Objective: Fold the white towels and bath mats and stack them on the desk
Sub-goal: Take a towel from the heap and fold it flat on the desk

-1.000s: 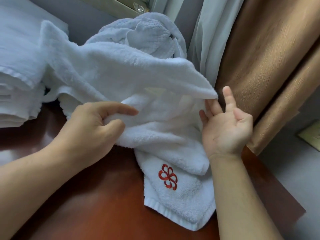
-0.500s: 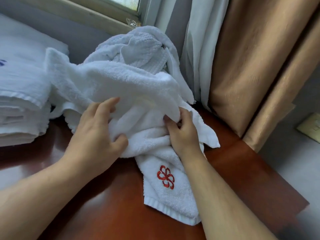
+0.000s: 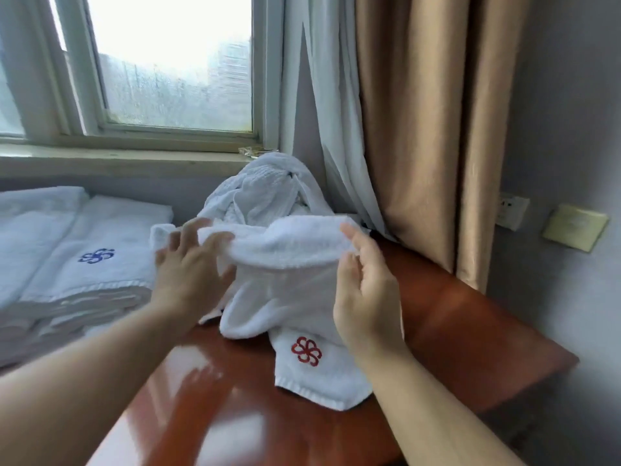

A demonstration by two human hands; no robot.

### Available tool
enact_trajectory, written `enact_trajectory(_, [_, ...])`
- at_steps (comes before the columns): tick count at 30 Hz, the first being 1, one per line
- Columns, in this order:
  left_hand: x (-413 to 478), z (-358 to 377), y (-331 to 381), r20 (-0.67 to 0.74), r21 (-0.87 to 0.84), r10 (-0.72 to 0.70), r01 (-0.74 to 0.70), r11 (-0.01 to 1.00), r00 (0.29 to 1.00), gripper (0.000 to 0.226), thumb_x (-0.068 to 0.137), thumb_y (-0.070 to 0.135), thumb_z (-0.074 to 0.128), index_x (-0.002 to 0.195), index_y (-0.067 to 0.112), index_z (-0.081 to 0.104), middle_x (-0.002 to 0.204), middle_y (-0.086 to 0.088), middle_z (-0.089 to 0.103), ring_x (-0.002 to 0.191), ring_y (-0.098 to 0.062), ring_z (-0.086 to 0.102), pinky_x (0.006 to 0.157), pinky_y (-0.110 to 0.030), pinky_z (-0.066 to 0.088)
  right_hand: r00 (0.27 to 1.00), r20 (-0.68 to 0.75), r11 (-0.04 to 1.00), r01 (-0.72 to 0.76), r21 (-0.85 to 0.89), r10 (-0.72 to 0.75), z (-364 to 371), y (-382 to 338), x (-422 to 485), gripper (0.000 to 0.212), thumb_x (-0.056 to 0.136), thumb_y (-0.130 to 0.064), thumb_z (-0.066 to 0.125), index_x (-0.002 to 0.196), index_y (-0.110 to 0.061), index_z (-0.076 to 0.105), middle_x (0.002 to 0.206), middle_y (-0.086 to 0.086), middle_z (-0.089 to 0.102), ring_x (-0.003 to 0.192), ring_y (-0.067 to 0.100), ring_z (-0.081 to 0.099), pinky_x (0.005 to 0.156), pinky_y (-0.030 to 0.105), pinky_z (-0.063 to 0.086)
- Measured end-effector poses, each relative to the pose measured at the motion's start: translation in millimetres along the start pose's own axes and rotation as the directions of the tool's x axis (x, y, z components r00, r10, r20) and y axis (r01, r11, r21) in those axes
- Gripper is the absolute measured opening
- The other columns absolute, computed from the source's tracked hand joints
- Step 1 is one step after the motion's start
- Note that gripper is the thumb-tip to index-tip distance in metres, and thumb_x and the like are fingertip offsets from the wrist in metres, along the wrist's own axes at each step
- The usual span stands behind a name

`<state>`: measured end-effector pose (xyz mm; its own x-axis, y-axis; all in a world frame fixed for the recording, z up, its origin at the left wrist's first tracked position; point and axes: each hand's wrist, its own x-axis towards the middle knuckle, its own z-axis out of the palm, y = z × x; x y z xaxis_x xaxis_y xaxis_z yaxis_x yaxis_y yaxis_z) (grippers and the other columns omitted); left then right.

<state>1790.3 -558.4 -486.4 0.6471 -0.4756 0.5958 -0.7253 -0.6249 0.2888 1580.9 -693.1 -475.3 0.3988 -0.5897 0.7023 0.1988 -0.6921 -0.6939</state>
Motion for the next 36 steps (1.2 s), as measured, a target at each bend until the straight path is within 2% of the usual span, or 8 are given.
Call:
enact_trajectory(3, [5, -10, 13, 0.086, -0.162, 0.066, -0.051, 0.985, 0.994, 0.013, 0.096, 0.031, 0.056, 0.105, 0.027, 0.064, 0.115, -0.003, 0.065, 0.113, -0.033, 0.056, 0.092, -0.046, 0.041, 0.99, 0.08, 0.983, -0.125, 0.135, 0.115, -42, -13, 6, 0.067, 0.084, -0.007, 0.04, 0.144, -0.036, 0.046, 0.142, -0.017, 0.052, 0.129, -0.007, 0.049, 0.112, 0.034, 0.043])
enact_trajectory(7, [-10, -38, 34, -0.037, -0.269, 0.202, -0.205, 0.941, 0.979, 0.022, 0.096, 0.041, 0.054, 0.084, 0.027, 0.042, 0.068, 0.008, 0.046, 0.068, -0.032, 0.055, 0.059, -0.041, 0.042, 0.964, 0.182, 0.98, -0.18, -0.083, 0.193, -76, -5, 19, 0.085, 0.085, 0.009, 0.043, 0.158, -0.03, 0.024, 0.16, -0.011, 0.027, 0.141, -0.008, 0.029, 0.12, 0.024, 0.029])
enact_trajectory(12, [-45, -103, 17, 0.045, 0.071, 0.39, -0.392, 0.917, 0.92, 0.061, 0.064, 0.037, 0.081, 0.112, 0.033, 0.042, 0.088, 0.007, 0.058, 0.074, -0.028, 0.059, 0.054, -0.032, 0.036, 0.975, 0.18, 0.933, -0.061, -0.354, 0.132, -52, 1, 11, 0.106, 0.085, -0.026, 0.077, 0.16, -0.034, 0.003, 0.163, -0.004, 0.026, 0.144, 0.006, 0.027, 0.105, 0.015, 0.027])
enact_trajectory(18, [-93, -189, -27, 0.052, -0.002, 0.251, -0.251, 0.968, 0.967, 0.063, 0.071, 0.01, 0.064, 0.126, 0.032, 0.044, 0.12, 0.006, 0.059, 0.101, -0.024, 0.057, 0.072, -0.029, 0.034, 0.958, 0.176, 0.969, -0.203, -0.144, 0.227, 58, -42, -41, 0.116, 0.078, -0.042, 0.084, 0.16, -0.03, 0.003, 0.16, -0.003, 0.035, 0.141, 0.016, 0.04, 0.1, 0.025, 0.038])
enact_trajectory(24, [-125, -282, -46, 0.12, -0.039, 0.085, -0.081, 0.996, 0.989, 0.055, 0.075, 0.024, 0.06, 0.126, 0.042, 0.048, 0.094, 0.015, 0.059, 0.087, 0.001, 0.059, 0.071, -0.02, 0.052, 0.904, 0.427, 0.999, 0.01, 0.039, -0.026, 124, -110, -82, 0.136, 0.051, -0.072, 0.082, 0.155, -0.043, 0.001, 0.154, -0.012, 0.035, 0.136, 0.008, 0.035, 0.107, 0.032, 0.035])
enact_trajectory(28, [-126, -309, -54, 0.108, -0.187, 0.076, -0.055, 0.981, 0.991, 0.052, 0.077, 0.015, 0.056, 0.121, 0.042, 0.052, 0.089, 0.007, 0.061, 0.069, -0.008, 0.056, 0.06, -0.025, 0.046, 0.805, 0.421, 0.856, 0.504, -0.115, -0.418, 146, -127, -95, 0.059, 0.061, -0.042, 0.093, 0.1, -0.004, 0.068, 0.087, 0.005, 0.062, 0.091, 0.028, 0.06, 0.086, 0.034, 0.044])
enact_trajectory(33, [-138, -304, -98, 0.186, 0.415, -0.013, -0.066, 0.907, 0.982, 0.08, 0.067, 0.037, 0.073, 0.138, 0.047, 0.038, 0.1, 0.016, 0.056, 0.088, -0.015, 0.056, 0.069, -0.028, 0.043, 0.968, 0.249, 0.99, -0.032, 0.14, -0.005, 132, -128, -75, 0.009, 0.093, -0.022, 0.06, 0.099, -0.016, 0.058, 0.089, 0.005, 0.065, 0.086, 0.026, 0.061, 0.071, 0.036, 0.047])
enact_trajectory(36, [-159, -280, -129, 0.327, 0.602, -0.285, 0.034, 0.798, 0.901, 0.026, 0.079, 0.036, 0.068, 0.103, 0.038, 0.06, 0.102, 0.01, 0.066, 0.098, -0.021, 0.061, 0.073, -0.029, 0.045, 0.987, 0.11, 0.984, -0.13, 0.12, 0.117, 112, -126, -45, 0.014, 0.09, -0.029, 0.058, 0.1, -0.019, 0.054, 0.084, -0.01, 0.061, 0.079, 0.019, 0.059, 0.064, 0.031, 0.04])
